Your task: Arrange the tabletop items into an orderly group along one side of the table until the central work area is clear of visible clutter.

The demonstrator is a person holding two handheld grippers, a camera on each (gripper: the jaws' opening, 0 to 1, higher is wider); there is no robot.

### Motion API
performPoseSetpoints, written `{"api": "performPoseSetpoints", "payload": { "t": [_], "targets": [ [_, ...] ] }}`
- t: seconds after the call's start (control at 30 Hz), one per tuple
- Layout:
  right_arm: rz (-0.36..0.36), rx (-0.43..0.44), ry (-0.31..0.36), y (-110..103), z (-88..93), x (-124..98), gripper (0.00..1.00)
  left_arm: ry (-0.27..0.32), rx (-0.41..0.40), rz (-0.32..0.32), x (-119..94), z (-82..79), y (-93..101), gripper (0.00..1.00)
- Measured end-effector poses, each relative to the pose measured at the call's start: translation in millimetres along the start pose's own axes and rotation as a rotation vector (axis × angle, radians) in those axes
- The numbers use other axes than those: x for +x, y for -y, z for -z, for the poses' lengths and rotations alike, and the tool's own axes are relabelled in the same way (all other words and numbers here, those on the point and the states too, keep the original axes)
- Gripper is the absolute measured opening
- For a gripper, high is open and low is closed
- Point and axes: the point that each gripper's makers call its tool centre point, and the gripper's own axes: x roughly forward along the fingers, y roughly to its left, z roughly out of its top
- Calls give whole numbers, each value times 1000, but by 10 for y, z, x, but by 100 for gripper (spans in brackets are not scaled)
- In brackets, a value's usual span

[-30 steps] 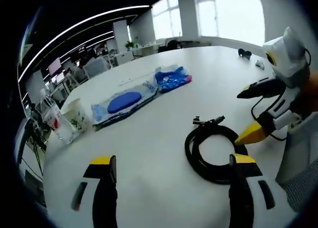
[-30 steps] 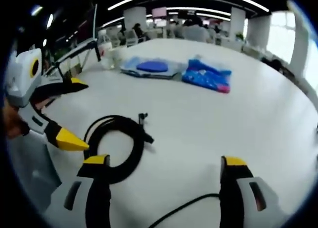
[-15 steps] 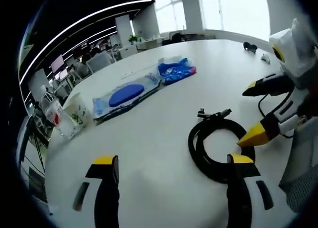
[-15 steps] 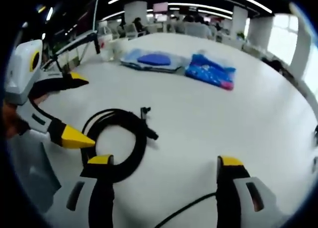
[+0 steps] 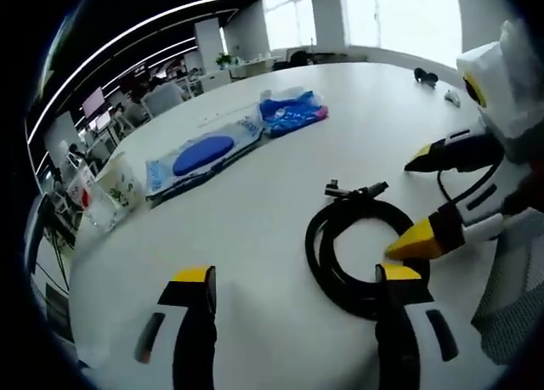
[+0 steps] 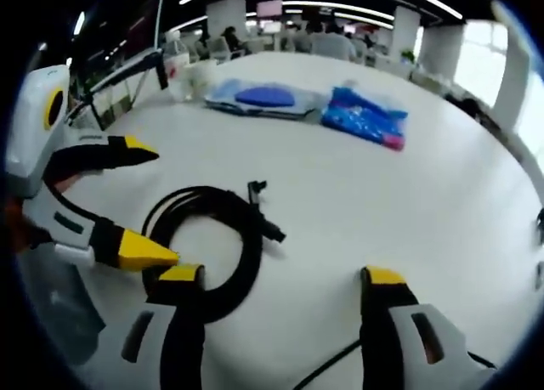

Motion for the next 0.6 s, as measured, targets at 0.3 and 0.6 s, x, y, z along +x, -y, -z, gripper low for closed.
{"api": "performPoseSetpoints", "payload": {
  "t": [0.3,0.6],
  "targets": [
    [-27,-28,6,-98,-37,12,60,-48,-21,15,20,30,128,50],
    [-36,-37,35,-180,-70,26,51,-71,-60,51,24,53,242,32]
  ]
}}
